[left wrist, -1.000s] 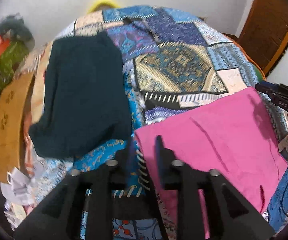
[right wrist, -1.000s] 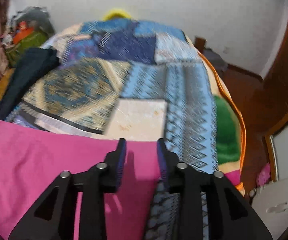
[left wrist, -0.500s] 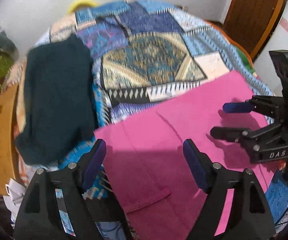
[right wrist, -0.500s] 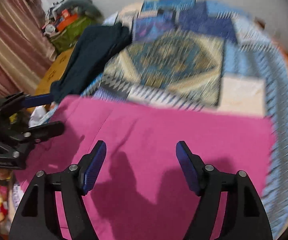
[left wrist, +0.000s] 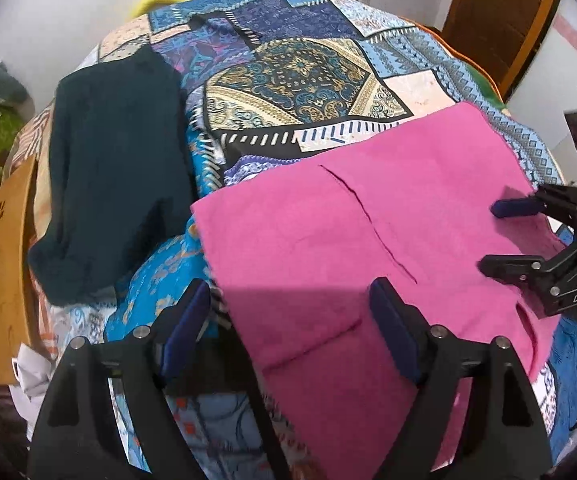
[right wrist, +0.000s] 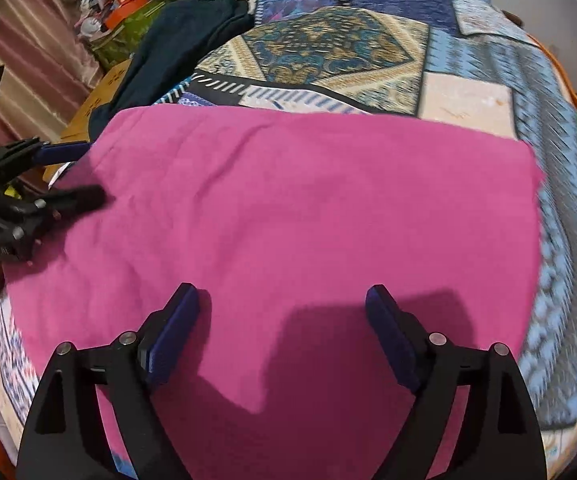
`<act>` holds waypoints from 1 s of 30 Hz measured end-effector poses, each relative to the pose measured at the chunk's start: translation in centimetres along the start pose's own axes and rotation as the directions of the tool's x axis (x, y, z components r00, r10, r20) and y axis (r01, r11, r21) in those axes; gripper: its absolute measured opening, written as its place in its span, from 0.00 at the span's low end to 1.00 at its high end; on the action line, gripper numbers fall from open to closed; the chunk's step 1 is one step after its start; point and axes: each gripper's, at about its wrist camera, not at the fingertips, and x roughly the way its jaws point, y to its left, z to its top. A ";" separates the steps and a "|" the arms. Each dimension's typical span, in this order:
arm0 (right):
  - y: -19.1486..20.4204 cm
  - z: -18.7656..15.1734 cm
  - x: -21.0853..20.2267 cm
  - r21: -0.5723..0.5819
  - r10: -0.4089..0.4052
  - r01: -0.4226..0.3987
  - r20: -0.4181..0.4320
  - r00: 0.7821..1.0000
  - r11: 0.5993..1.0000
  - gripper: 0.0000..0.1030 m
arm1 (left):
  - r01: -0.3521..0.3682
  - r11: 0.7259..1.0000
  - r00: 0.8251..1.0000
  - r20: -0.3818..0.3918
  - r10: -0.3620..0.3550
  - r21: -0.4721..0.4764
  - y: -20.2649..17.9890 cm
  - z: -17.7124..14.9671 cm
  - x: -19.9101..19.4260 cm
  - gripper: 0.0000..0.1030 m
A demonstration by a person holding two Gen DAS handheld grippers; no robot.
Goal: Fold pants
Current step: 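Open both grippers and flatten the folded trousers on the quilt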
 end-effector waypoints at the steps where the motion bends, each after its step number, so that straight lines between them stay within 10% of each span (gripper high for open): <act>1: -0.4 -0.4 -0.3 0.010 -0.002 0.002 0.005 1.000 1.000 0.81 | 0.000 1.000 1.000 0.005 0.000 -0.003 0.0 -0.3 -0.3 0.80; 30: 1.8 -5.5 -8.9 0.116 -0.123 0.093 0.284 0.951 0.989 0.81 | 0.036 0.967 0.992 0.124 -0.004 -0.254 1.9 -6.4 -9.7 0.81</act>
